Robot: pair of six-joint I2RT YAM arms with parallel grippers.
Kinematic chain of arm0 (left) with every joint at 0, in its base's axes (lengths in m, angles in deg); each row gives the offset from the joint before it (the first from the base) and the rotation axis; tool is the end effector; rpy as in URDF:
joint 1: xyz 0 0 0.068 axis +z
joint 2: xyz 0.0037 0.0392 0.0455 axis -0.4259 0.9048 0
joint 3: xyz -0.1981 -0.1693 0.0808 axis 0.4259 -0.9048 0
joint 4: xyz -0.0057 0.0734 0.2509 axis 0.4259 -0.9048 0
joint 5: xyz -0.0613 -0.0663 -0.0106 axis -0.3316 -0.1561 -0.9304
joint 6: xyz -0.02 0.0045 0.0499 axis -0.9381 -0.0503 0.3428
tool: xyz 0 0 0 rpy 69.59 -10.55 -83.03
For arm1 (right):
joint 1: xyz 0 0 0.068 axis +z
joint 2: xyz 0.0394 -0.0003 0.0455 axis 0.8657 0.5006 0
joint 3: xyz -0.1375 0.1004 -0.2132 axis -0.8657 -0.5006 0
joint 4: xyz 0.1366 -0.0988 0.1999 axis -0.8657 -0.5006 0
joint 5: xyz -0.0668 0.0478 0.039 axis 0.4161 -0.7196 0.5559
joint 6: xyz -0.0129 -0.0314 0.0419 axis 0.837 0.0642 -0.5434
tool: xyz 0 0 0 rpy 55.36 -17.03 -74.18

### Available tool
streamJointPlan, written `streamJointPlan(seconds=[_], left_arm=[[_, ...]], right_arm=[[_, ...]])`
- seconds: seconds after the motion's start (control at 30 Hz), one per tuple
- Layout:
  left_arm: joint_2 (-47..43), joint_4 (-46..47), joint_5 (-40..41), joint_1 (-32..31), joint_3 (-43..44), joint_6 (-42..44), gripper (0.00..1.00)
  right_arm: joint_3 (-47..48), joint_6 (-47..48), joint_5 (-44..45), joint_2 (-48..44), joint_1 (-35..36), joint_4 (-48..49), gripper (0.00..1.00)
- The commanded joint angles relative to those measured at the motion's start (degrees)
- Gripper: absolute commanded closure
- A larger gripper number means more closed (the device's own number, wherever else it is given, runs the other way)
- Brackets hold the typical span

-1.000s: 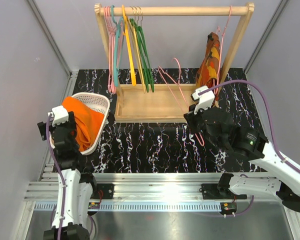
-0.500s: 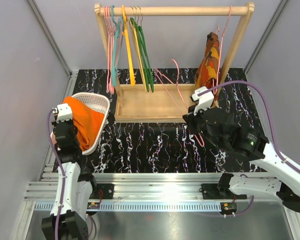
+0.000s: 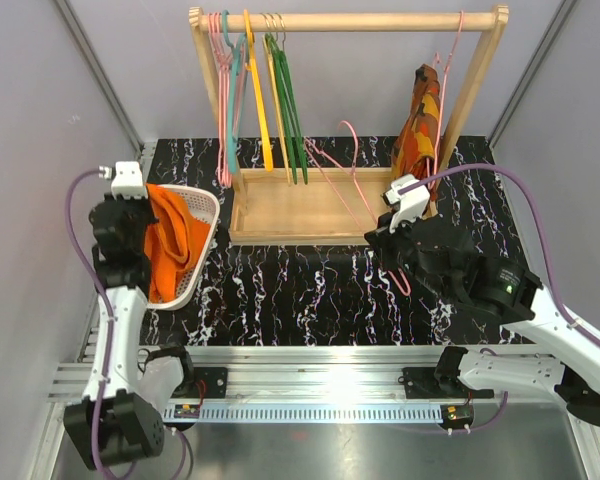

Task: Remove the trousers from the hanger

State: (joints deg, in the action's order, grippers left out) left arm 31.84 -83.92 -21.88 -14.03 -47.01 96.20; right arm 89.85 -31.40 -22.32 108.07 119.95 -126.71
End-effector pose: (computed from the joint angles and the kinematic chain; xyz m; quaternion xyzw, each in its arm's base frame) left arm 0.2058 0.0400 0.3295 -0.0039 0.7330 0.1149 0.6705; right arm 0.1003 0.1418 0.4313 -0.2177 0.7833 0.1601 0.5598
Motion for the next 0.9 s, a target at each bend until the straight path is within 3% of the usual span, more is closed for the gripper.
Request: streamJointPlan(seconds=[0.0,0.2,0.33,0.5,0.6,0.73,0.83,0.87], left_arm=[[6.90,-0.38,-15.72,0.33,15.87,-3.25,1.00],[7.28,4.78,-17.13,3.75,16.18,-7.21,1.00],[5.71,10.30,-18.55,7.97,7.51,-9.23,1.00],[4.91,16.38,-8.54,12.53,-8.94,-15.64,1.00],[7.01,12.97,1.13,13.95,-12.55,-18.19,1.00],[7.54,2.52,17.44,14.57,-7.82,-21.44,1.00],[11.49,-8.55,20.47,18.17,-3.08,-23.55,1.00],[12.46,-11.89,20.92,18.52,-2.28,-23.47,0.96]], right_arm=[[0.08,0.77,-0.13,-0.87,0.04,3.09,1.00],[-0.01,0.86,0.04,0.71,0.04,3.70,1.00],[0.08,0.94,-0.83,2.21,0.13,3.97,1.00],[0.25,1.03,-1.54,2.13,0.04,3.00,1.00],[0.17,0.94,-1.63,0.55,0.04,3.00,1.00],[0.34,1.03,-1.63,-0.08,0.04,3.35,1.00],[0.43,0.95,-2.50,0.36,0.13,3.61,1.00],[0.43,0.86,-2.77,0.28,0.04,3.70,1.00]])
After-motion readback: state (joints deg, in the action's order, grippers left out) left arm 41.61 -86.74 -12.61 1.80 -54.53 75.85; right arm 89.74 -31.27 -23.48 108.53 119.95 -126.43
